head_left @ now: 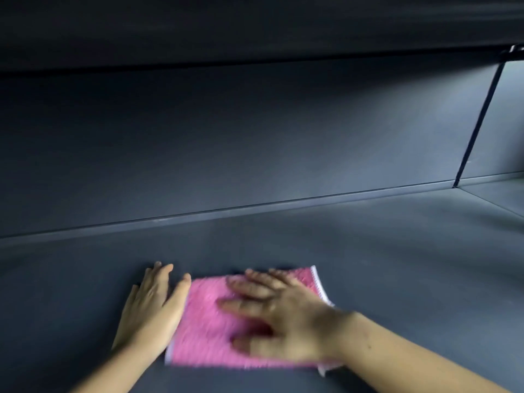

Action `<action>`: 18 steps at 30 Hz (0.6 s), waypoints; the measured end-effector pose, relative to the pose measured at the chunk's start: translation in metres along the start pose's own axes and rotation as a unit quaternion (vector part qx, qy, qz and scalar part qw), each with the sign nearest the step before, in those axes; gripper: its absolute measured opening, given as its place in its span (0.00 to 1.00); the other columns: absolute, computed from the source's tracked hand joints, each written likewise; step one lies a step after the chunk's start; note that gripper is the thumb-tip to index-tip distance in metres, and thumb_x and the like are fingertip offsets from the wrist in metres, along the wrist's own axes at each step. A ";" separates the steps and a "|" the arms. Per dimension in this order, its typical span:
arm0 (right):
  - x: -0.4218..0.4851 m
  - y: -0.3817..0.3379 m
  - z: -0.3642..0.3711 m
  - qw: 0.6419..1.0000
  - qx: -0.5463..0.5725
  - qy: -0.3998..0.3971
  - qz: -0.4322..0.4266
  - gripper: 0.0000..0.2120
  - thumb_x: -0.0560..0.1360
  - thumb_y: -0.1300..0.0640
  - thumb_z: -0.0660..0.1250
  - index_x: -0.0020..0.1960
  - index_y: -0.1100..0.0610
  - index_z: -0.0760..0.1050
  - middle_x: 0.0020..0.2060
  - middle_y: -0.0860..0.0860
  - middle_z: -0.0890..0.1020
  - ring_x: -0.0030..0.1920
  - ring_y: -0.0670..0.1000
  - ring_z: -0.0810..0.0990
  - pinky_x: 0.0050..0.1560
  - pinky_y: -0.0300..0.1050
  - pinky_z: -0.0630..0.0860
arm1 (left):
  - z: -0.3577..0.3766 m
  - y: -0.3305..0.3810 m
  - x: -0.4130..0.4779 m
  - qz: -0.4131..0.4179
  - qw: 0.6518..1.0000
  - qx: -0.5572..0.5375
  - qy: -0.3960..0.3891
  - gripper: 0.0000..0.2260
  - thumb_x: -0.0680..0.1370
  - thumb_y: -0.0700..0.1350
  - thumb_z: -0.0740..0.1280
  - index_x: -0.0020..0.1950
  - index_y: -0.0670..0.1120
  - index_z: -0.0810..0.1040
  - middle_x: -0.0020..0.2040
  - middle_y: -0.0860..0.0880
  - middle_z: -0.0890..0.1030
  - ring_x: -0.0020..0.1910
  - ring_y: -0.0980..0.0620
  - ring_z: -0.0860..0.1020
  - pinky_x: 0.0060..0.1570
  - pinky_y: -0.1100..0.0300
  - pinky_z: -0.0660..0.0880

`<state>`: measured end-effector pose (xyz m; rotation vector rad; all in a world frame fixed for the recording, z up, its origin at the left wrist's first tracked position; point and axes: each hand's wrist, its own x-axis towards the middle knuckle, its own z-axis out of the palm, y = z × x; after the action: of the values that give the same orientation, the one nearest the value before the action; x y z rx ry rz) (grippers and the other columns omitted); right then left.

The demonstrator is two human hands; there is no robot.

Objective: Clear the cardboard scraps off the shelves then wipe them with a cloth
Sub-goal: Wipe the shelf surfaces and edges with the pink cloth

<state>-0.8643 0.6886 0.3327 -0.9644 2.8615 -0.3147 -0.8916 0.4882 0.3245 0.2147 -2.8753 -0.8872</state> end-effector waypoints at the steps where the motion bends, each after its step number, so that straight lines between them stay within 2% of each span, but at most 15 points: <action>1: 0.003 0.014 -0.003 0.999 -0.002 0.022 0.045 0.29 0.75 0.36 0.53 0.73 0.37 0.49 0.76 0.41 0.46 0.75 0.45 0.40 0.68 0.42 0.32 | 0.000 0.001 -0.001 0.001 1.000 -0.013 0.005 0.23 0.81 0.51 0.53 0.75 0.47 0.59 0.78 0.51 0.54 0.77 0.55 0.50 0.75 0.58 0.44; 3: 0.013 0.044 -0.010 0.988 -0.009 0.047 0.144 0.29 0.75 0.35 0.51 0.74 0.38 0.49 0.76 0.42 0.47 0.76 0.46 0.43 0.72 0.45 0.37 | 0.000 0.002 -0.004 0.001 1.000 -0.018 0.006 0.23 0.81 0.51 0.53 0.75 0.48 0.59 0.78 0.53 0.54 0.77 0.56 0.49 0.74 0.59 0.45; 6: 0.044 0.076 -0.022 0.962 -0.012 0.039 0.269 0.28 0.77 0.36 0.47 0.75 0.42 0.49 0.77 0.45 0.47 0.76 0.50 0.44 0.74 0.52 0.41 | 0.000 0.003 -0.006 0.007 1.000 -0.025 0.005 0.23 0.81 0.52 0.53 0.75 0.49 0.59 0.78 0.53 0.53 0.77 0.56 0.49 0.74 0.59 0.45; 9: 0.082 0.074 -0.028 0.950 0.000 0.040 0.311 0.28 0.77 0.38 0.46 0.75 0.45 0.51 0.77 0.48 0.48 0.76 0.54 0.44 0.73 0.56 0.42 | -0.004 0.005 -0.007 0.010 0.998 -0.058 0.012 0.22 0.81 0.51 0.54 0.74 0.49 0.61 0.78 0.53 0.55 0.77 0.56 0.50 0.74 0.59 0.45; 11: 0.104 0.050 -0.024 0.959 -0.009 0.049 0.279 0.28 0.77 0.39 0.47 0.75 0.46 0.53 0.76 0.49 0.50 0.76 0.56 0.46 0.73 0.58 0.43 | -0.004 0.003 -0.005 0.015 0.994 -0.101 0.028 0.21 0.81 0.50 0.55 0.73 0.47 0.63 0.77 0.52 0.57 0.77 0.56 0.52 0.74 0.58 0.46; 15: 0.103 -0.032 -0.001 0.991 -0.032 0.035 0.127 0.29 0.77 0.39 0.47 0.76 0.48 0.49 0.77 0.51 0.48 0.76 0.58 0.44 0.73 0.58 0.41 | -0.005 -0.003 0.000 -0.007 0.974 -0.218 0.067 0.18 0.81 0.46 0.56 0.72 0.46 0.67 0.76 0.51 0.62 0.76 0.53 0.57 0.75 0.53 0.51; 17: 0.076 -0.061 0.010 0.995 -0.023 0.025 0.097 0.30 0.78 0.40 0.46 0.76 0.49 0.45 0.77 0.52 0.45 0.76 0.58 0.41 0.72 0.59 0.38 | -0.007 -0.006 0.001 -0.009 0.970 -0.228 0.078 0.16 0.80 0.44 0.58 0.68 0.46 0.70 0.74 0.49 0.66 0.74 0.49 0.61 0.75 0.52 0.54; 18: 0.061 -0.068 0.013 0.995 -0.019 0.018 0.100 0.30 0.78 0.41 0.46 0.76 0.50 0.44 0.77 0.53 0.44 0.76 0.58 0.40 0.72 0.60 0.38 | -0.007 -0.006 0.000 0.003 0.977 -0.198 0.075 0.16 0.80 0.43 0.60 0.67 0.46 0.71 0.72 0.48 0.68 0.72 0.47 0.64 0.74 0.52 0.54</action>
<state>-0.8701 0.5966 0.3333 -0.6766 2.9747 -0.2635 -0.8899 0.4794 0.3263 0.2178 -2.4960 -1.3509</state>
